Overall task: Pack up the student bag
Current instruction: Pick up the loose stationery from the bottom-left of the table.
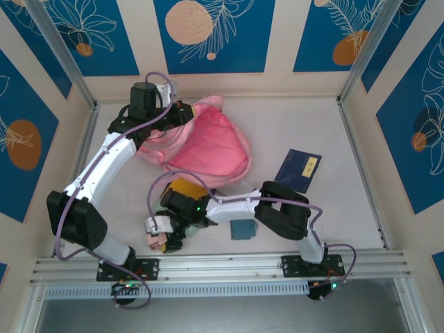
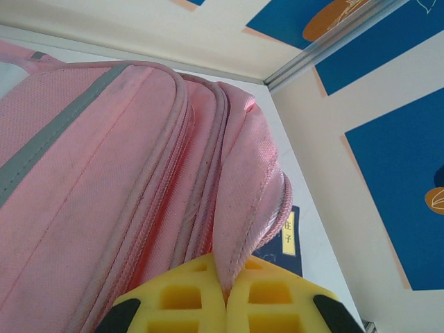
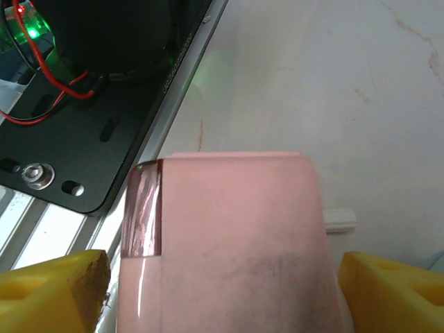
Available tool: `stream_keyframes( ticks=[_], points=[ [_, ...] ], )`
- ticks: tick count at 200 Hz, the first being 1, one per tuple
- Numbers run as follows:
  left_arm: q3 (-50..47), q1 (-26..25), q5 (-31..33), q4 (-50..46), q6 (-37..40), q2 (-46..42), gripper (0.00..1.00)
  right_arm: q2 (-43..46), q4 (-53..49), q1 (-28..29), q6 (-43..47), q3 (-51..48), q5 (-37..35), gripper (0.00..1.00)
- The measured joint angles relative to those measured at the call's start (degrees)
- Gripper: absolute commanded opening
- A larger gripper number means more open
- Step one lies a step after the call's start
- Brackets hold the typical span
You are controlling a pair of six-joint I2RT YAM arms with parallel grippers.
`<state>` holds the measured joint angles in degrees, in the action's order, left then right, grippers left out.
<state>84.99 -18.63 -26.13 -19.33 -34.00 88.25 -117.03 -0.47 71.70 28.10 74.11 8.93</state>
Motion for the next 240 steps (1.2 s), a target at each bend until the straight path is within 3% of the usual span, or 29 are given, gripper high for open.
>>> stream_keyframes(
  ticks=[50, 142, 189, 240],
  points=[
    [0.0, 0.0, 0.0, 0.0, 0.0, 0.0, 0.0, 0.7, 4.9, 0.7, -1.3, -2.7, -2.6, 0.69],
    [0.0, 0.0, 0.0, 0.0, 0.0, 0.0, 0.0, 14.1, 7.8, -0.1, -7.0, -9.8, -4.7, 0.67],
    [0.0, 0.0, 0.0, 0.0, 0.5, 0.0, 0.0, 24.0, 12.9, -7.6, -11.3, -14.6, -7.3, 0.63],
    [0.0, 0.0, 0.0, -0.3, 1.8, -0.1, 0.0, 28.5, 16.3, -20.9, -18.4, -17.7, -11.1, 0.62]
  ],
)
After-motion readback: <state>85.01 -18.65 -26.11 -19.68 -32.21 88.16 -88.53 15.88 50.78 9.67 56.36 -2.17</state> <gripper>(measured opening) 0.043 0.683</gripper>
